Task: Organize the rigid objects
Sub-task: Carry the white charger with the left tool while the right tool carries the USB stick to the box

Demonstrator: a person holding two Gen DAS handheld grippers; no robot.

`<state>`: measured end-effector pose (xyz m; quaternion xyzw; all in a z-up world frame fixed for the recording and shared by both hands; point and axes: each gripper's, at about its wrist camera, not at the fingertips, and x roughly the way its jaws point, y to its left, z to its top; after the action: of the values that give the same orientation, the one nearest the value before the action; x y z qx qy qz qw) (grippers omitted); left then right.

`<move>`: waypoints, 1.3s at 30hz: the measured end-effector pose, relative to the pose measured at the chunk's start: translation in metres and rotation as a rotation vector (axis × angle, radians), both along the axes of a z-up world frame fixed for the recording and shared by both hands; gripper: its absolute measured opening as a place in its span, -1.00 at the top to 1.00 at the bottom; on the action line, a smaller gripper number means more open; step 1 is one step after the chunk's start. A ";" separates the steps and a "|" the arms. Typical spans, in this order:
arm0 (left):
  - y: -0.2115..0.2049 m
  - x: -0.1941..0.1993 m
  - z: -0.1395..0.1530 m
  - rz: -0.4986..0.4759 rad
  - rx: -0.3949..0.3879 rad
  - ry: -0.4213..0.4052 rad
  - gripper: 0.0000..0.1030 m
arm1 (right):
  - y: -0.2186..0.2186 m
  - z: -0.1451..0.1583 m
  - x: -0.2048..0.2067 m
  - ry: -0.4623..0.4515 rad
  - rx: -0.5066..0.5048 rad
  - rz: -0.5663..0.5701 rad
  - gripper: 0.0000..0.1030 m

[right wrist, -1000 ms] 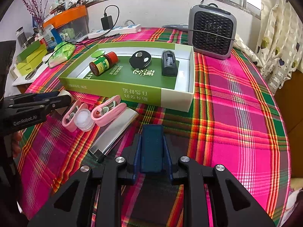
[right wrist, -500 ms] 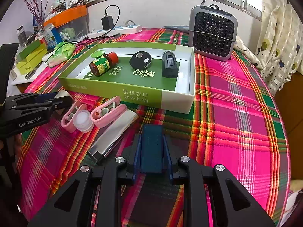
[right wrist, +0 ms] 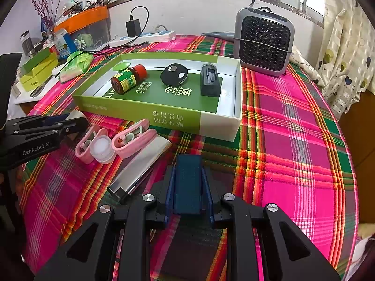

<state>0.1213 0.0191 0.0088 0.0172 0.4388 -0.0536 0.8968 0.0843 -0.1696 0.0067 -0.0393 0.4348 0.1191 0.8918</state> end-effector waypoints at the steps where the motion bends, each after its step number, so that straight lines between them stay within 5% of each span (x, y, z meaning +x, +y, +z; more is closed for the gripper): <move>1: 0.000 0.000 0.000 0.000 -0.001 0.000 0.37 | 0.000 0.000 0.000 0.000 0.001 0.000 0.54; 39: -0.003 -0.009 0.018 -0.017 -0.031 -0.030 0.37 | -0.005 0.011 -0.003 -0.029 0.020 -0.002 0.55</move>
<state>0.1125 0.0160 0.0272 0.0079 0.4241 -0.0679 0.9030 0.0816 -0.1741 0.0182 -0.0317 0.4208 0.1221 0.8983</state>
